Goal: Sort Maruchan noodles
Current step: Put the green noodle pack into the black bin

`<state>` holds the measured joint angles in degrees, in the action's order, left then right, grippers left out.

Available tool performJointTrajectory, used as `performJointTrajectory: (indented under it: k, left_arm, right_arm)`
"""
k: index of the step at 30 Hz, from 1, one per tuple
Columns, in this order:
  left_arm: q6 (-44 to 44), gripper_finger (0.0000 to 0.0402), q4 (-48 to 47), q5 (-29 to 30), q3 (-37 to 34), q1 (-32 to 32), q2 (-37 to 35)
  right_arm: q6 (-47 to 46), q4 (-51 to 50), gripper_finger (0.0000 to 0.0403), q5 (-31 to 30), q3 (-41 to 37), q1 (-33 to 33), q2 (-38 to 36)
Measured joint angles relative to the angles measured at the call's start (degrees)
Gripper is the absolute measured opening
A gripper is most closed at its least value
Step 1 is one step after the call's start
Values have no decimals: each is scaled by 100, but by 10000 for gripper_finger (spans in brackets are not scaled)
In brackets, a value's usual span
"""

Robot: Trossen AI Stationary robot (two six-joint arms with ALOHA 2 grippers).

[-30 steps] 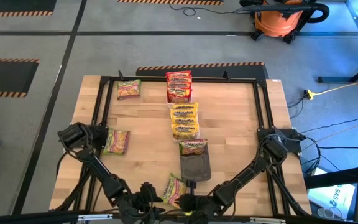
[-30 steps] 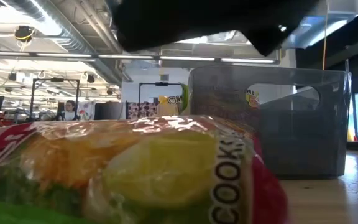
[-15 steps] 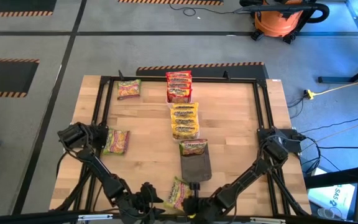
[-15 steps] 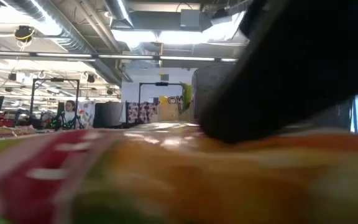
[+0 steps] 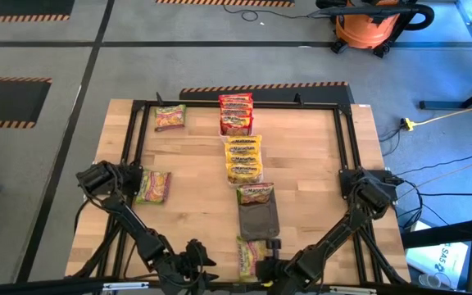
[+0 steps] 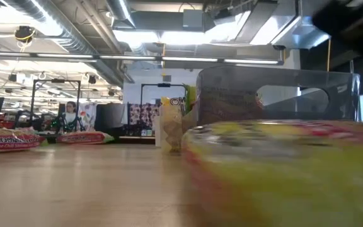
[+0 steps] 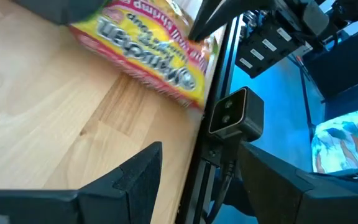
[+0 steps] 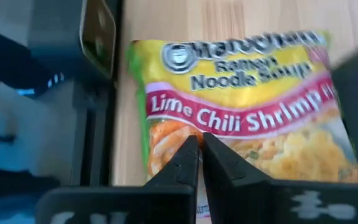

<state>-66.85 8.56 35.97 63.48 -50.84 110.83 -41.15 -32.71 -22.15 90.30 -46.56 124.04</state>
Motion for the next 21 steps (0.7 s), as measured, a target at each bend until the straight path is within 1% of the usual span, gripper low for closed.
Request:
performJointTrajectory:
  k: [6, 9, 12, 14, 16, 19, 21]
  left_arm:
    - [134, 206, 168, 10, 0, 95, 0]
    - [408, 206, 463, 5, 0, 190, 3]
    - [701, 206, 788, -78, 35, 291, 37]
    - [859, 206, 807, -80, 229, 343, 131]
    - [1125, 206, 747, -79, 503, 377, 229]
    - [1544, 206, 649, -113, 1059, 441, 497]
    - [1826, 206, 523, -171, 1466, 507, 758]
  right_arm:
    - [-599, -700, 5, 326, 13, -316, -100]
    - [-866, -1007, 5, 284, -5, -535, -198]
    - [-957, -1040, 5, 204, -26, -771, -397]
    - [-1025, -1056, 5, 0, -16, -966, -623]
    - [-1281, -1270, 5, -164, -16, -1158, -775]
    - [-1916, -1452, 5, -396, -320, -1431, -951]
    - [-2513, -1356, 5, -379, -641, -1567, -1156]
